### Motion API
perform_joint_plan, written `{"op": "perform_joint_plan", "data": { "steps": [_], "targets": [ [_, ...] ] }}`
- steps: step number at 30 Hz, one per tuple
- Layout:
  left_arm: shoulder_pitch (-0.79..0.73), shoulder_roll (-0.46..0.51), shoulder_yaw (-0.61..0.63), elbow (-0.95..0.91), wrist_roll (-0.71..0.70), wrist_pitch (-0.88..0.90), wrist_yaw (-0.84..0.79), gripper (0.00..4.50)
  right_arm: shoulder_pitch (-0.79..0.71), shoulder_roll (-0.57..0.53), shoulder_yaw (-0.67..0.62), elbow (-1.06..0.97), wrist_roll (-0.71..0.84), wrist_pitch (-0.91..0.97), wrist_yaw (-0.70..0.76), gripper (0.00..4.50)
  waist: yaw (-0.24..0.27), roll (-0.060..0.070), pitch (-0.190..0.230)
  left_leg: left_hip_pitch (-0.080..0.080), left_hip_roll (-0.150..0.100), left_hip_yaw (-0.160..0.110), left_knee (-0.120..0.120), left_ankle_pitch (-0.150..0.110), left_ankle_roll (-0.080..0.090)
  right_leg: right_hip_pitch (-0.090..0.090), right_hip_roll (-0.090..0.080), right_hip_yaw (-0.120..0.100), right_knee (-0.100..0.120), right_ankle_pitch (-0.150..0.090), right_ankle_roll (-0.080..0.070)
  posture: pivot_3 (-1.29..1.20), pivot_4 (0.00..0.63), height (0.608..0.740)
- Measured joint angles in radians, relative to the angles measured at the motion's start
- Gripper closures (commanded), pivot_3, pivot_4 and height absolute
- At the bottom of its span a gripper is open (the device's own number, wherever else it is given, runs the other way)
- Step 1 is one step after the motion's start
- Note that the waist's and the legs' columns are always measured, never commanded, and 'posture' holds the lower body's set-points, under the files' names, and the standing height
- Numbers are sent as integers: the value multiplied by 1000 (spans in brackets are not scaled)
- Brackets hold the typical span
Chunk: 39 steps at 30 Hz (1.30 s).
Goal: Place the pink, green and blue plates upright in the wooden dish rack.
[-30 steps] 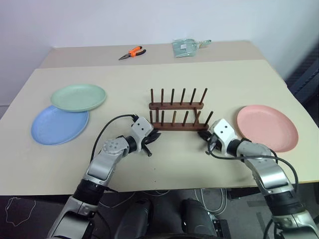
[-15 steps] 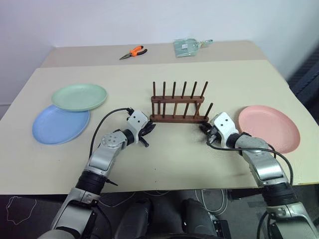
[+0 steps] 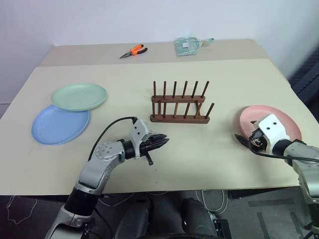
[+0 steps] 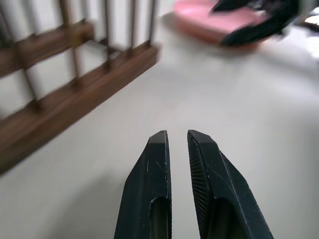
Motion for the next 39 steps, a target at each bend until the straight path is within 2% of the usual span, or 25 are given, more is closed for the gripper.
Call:
{"op": "perform_joint_plan", "data": {
  "steps": [2,8,15,20,22,24,26,30,39],
  "targets": [
    [-23,-5,-10,-1,0,0,-2,3922,-17,10,15,5,-14,40,-32,1479,0,0,0,0,0,1,0,0,0,0,0,0,0,0,0,0,150,739],
    [-47,-15,-24,5,7,-2,-2,3922,-44,32,25,-2,-26,119,-87,4403,1,0,0,-1,0,1,0,-1,1,0,0,0,-4,2,-3,0,150,739],
    [-43,-11,-9,10,17,-31,17,3922,-83,51,22,-23,-35,164,-134,4464,1,-1,0,-1,0,1,1,-1,2,1,0,0,-5,4,-1,0,150,739],
    [-42,-27,54,14,28,-90,88,3922,-204,65,5,-47,26,77,-107,4464,-5,3,3,-2,1,1,0,-1,2,-1,1,0,-5,5,1,0,150,739],
    [-36,-25,77,14,36,-107,116,3922,-325,131,-67,-118,194,104,-80,4464,-7,4,4,-2,2,1,-1,-1,2,-2,2,0,-5,6,1,0,150,739],
    [-27,-24,93,13,39,-119,135,3922,-465,192,-153,-207,436,192,-84,4464,-2,4,4,-4,2,0,-1,-1,2,-3,2,0,-5,6,1,0,150,739],
    [-7,-11,104,13,41,-129,141,3922,-543,241,-214,-267,665,269,-111,4464,3,1,3,-5,2,-3,-2,-1,2,-2,2,-1,-7,6,1,0,150,739],
    [6,5,113,14,45,-133,145,3922,-557,351,-226,-289,1002,362,-232,4464,11,1,4,-12,-3,-4,1,-2,4,-7,0,0,-10,7,1,0,150,739],
    [25,11,113,-3,42,-132,151,3922,-572,419,-223,-207,1229,336,-553,4464,0,1,4,-13,-1,-1,0,-1,3,-13,1,2,-4,8,1,0,150,739]
  ]
}}
